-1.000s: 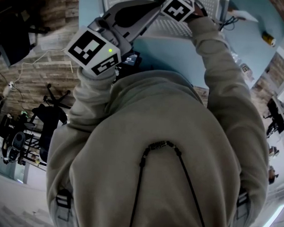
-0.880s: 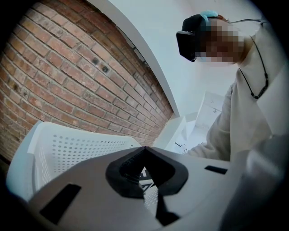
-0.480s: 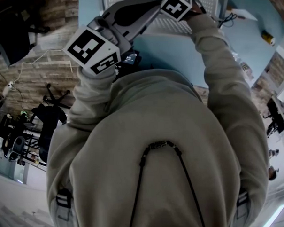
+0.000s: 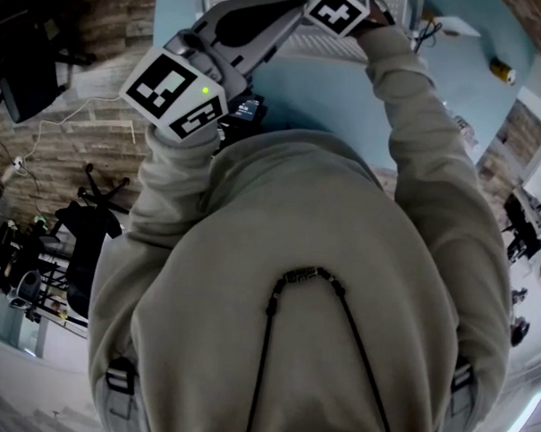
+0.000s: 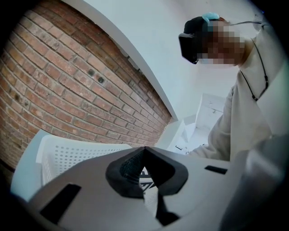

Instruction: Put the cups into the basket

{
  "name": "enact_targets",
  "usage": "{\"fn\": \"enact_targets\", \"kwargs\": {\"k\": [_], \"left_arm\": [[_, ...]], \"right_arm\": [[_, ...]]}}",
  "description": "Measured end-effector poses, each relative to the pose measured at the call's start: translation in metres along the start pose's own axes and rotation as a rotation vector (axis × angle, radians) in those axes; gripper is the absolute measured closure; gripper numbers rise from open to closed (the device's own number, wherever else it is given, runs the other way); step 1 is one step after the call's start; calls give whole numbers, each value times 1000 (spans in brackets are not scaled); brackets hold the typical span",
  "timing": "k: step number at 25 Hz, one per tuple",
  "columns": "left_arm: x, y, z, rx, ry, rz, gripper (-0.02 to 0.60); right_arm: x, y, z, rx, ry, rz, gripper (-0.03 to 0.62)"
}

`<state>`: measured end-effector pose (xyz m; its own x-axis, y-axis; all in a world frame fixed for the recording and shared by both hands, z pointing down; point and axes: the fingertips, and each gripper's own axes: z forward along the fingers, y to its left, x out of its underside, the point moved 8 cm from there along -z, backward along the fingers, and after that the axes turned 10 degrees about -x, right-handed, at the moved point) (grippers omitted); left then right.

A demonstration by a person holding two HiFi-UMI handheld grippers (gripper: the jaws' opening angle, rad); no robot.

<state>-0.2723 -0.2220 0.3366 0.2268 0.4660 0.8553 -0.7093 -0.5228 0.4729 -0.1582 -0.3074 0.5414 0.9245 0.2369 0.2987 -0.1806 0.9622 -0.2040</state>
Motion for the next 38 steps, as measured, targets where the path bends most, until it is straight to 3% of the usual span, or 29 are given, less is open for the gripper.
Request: {"fn": "enact_targets", "kwargs": {"k": [7,8,10,14,17,22,29,33,38], "left_arm": [[-8,-23,-18,-15,-43,34,584],[-10,-28,-20,-17,-49,40,584],[-13,-36,-24,-23,-60,50,584],[-7,-65,-35,-26,-76,72,584],[1,-90,-38,-23,-81,95,583],[-1,-108,-41,-8,-82,124,584],[-2,-127,-46,18,-54,176,583],[9,-141,-43,22,-57,185,584],[35,-138,-30,61,-33,175,584]], "right_arm": [[-9,7,-47,112,-102,-3,345],[-10,8,-55,126,-125,-4,363],[-11,13,-75,159,-170,-12,463],[2,40,-105,194,-252,-47,546],[19,62,-121,186,-309,-64,579],[25,85,-150,184,-389,-89,580],[41,128,-180,88,-534,-75,580],[72,143,-183,37,-608,-26,580],[119,148,-163,7,-620,84,580]]}}
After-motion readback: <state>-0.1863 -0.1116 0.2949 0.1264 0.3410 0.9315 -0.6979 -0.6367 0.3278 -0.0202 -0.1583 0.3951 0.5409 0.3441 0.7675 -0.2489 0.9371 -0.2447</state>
